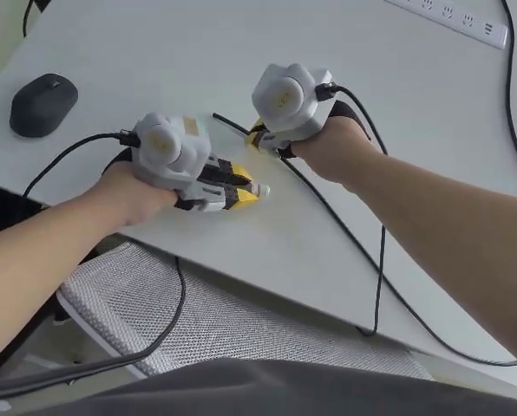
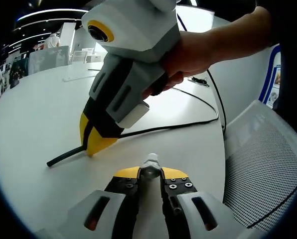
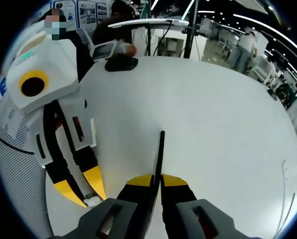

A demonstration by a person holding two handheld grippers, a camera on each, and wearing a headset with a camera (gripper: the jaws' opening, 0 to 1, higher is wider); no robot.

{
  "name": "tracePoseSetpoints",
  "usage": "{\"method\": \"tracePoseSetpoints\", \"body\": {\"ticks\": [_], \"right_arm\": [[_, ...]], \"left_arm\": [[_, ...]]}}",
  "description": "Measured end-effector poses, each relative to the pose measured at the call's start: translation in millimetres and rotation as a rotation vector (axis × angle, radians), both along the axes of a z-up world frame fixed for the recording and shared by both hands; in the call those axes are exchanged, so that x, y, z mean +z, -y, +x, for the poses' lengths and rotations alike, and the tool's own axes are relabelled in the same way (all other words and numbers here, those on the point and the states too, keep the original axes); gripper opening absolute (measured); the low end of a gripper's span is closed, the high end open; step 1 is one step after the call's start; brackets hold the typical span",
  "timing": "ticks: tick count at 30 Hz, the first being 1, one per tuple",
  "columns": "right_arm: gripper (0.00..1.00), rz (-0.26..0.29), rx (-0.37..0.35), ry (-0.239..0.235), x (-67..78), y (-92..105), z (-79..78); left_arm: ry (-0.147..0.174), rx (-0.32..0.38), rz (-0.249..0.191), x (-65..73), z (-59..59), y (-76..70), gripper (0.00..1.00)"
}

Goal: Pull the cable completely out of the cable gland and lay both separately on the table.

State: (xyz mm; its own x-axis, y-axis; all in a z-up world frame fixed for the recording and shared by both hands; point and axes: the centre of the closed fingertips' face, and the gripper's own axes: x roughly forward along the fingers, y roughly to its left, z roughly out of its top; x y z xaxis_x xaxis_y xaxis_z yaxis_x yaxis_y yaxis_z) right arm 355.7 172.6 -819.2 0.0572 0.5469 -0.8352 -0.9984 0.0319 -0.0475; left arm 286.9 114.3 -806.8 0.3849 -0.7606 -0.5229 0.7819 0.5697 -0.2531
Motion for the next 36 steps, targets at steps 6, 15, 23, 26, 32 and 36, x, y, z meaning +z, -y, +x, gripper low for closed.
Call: {"method": "tracePoseSetpoints", "body": {"ticks": [6,15,23,26,32,36], "right_arm": [[0.02,-0.004,-0.004,0.004,0.5,0.2,0.7],[0.1,-0.008,-0.017,0.019,1.7,-0.6,4.5],[0.13,0.006,-0.043,0.021,6.7,-2.3,7.2],[0.14,0.008,-0.051,0.018,8.1,-0.4,7.4],[0.18,0.031,-0.087,0.012,19.1,5.8,9.0],[0.2,0.043,-0.107,0.02,28.0,11.9,11.0]], "left_arm": [[0.012,0.001,0.011,-1.5,3.1,-2.0,0.16],[0.009,0.002,0.007,-2.1,3.6,-3.1,0.16],[0.012,0.001,0.009,-1.8,3.9,-4.0,0.18],[0.011,0.006,0.007,-1.6,4.5,-4.4,0.19],[0.013,0.01,0.009,-1.6,4.3,-4.6,0.22],[0.017,0.014,0.015,-0.4,4.2,-5.6,0.24]]}}
